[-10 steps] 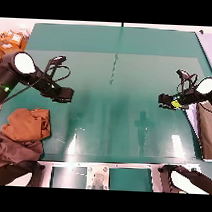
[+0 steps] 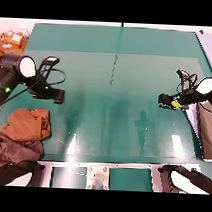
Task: Fold the shirts.
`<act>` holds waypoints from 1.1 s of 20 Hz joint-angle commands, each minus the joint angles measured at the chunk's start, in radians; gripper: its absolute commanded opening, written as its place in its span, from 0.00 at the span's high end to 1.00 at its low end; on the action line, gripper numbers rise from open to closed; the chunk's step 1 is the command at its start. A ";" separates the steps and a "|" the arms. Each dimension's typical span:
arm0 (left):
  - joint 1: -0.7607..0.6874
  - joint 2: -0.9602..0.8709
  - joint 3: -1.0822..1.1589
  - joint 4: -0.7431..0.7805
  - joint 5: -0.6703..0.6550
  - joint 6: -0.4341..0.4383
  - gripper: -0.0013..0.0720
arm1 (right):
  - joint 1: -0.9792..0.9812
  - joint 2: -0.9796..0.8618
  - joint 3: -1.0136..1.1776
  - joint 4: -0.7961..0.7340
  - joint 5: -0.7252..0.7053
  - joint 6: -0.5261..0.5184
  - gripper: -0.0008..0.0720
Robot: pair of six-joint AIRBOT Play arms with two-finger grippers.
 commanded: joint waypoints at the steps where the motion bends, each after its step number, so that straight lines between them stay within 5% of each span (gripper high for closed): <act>1: 0.069 0.000 -0.074 0.319 -0.037 -0.091 0.00 | 0.001 0.000 -0.001 0.001 0.000 0.000 0.97; 9: 0.365 0.000 -0.503 0.119 0.027 -0.051 0.00 | 0.001 0.000 0.000 0.000 0.000 0.000 0.97; 10: 0.372 0.000 -0.530 0.116 0.047 -0.050 0.13 | 0.001 0.000 0.000 0.000 0.000 0.000 0.97; 12: 0.372 0.000 -0.522 0.115 0.066 -0.003 0.95 | 0.001 0.000 0.000 0.000 0.000 0.000 0.97; 17: 0.358 0.000 -0.217 0.035 -0.006 0.023 0.95 | 0.002 -0.001 0.000 0.001 -0.003 0.000 0.97; 22: 0.096 0.000 0.247 -0.051 -0.007 0.017 0.95 | 0.002 -0.001 0.005 0.008 0.021 0.000 0.97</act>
